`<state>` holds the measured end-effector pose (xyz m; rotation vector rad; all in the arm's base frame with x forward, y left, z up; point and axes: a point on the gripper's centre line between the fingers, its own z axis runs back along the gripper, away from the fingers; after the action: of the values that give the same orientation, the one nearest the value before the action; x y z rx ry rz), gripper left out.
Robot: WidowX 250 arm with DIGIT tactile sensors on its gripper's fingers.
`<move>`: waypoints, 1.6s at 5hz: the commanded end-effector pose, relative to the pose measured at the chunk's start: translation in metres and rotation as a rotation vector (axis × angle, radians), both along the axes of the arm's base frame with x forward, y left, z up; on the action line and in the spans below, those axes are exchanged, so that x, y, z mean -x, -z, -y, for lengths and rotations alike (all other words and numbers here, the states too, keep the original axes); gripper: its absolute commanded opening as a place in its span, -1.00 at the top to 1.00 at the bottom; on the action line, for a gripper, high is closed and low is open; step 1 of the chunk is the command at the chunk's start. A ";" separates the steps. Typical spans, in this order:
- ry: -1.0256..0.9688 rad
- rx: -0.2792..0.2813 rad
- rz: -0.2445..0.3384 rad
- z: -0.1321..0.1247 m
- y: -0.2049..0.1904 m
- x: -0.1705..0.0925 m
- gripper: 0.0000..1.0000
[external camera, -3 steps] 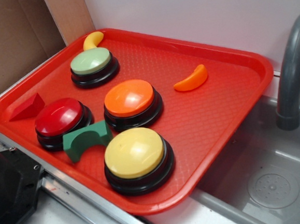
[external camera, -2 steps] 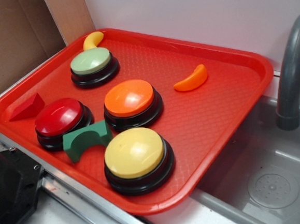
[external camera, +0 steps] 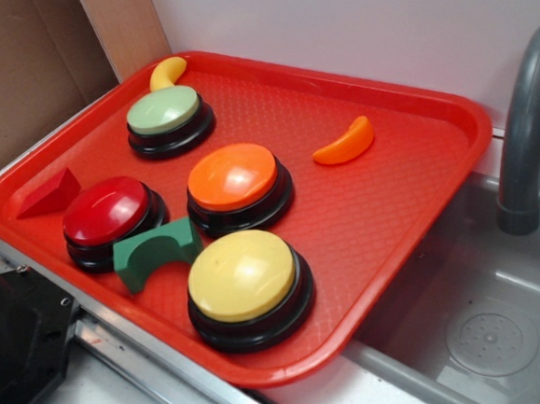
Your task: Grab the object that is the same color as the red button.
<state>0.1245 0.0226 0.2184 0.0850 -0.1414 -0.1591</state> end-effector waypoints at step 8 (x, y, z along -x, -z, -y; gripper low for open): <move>0.607 -0.247 -0.193 -0.101 0.181 -0.046 -1.00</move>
<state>0.1564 0.1225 0.0303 0.2386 0.0764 -0.7818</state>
